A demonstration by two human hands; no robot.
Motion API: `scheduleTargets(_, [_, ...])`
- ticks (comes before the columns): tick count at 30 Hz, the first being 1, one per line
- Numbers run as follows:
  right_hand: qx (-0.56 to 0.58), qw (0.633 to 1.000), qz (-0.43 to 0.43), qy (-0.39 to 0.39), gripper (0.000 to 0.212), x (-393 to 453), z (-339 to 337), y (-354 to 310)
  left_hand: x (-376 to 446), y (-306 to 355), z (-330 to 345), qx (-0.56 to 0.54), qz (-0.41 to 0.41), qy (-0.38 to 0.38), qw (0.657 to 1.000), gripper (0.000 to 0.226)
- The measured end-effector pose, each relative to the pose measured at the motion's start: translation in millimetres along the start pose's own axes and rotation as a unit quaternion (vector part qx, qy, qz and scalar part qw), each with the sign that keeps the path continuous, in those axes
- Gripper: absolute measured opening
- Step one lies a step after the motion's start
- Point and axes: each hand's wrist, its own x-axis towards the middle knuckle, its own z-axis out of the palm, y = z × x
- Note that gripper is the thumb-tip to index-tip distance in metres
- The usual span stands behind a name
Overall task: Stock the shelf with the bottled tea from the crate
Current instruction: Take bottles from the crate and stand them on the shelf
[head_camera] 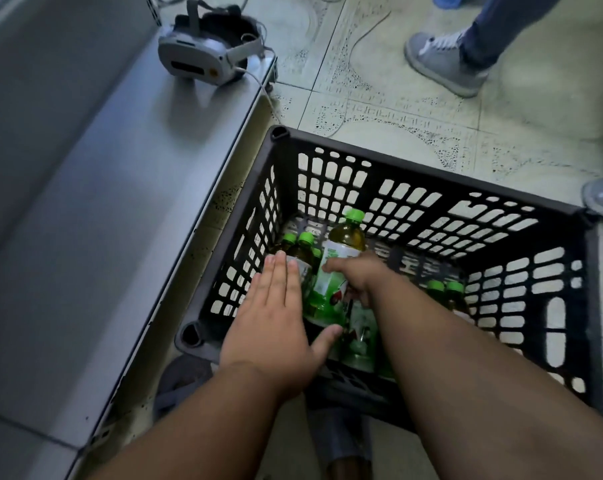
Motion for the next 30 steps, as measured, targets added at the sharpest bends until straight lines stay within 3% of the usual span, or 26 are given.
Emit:
scheduleTargets(4, [-0.008,0.988,-0.150,0.017,0.066,-75.8,-23.5,-23.7,-5.2,2.5,-10.7,-0.025,-0.002,-0.006,1.000,0.103])
scheduleTargets(6, [-0.020,0.975,-0.223,0.001,0.065,-119.0,-35.4,-40.9,-14.9,3.2,-23.0,-0.099,-0.017,0.016,0.995,0.107])
scheduleTargets(9, [-0.034,0.946,-0.322,-0.024,0.057,-193.8,-39.4,-63.5,-53.3,2.5,-56.2,-0.257,-0.060,0.101,0.959,0.105])
scheduleTargets(12, [-0.028,0.913,-0.403,-0.056,0.064,-264.0,-20.4,-82.5,-103.9,-6.6,-98.9,-0.329,-0.075,0.162,0.927,0.097])
scheduleTargets(18, [-0.073,0.835,-0.514,-0.184,0.076,-396.8,66.3,-109.1,-214.7,-61.7,-175.2,-0.376,-0.117,0.232,0.889,0.085])
scheduleTargets(23, [-0.137,0.776,-0.564,-0.247,0.076,-474.7,135.5,-131.0,-286.7,-113.8,-217.9,-0.347,-0.171,0.292,0.875,0.094])
scheduleTargets(30, [-0.226,0.711,-0.618,-0.249,0.060,-462.2,239.5,-183.2,-271.4,-196.6,-225.5,-0.323,-0.216,0.328,0.861,0.093])
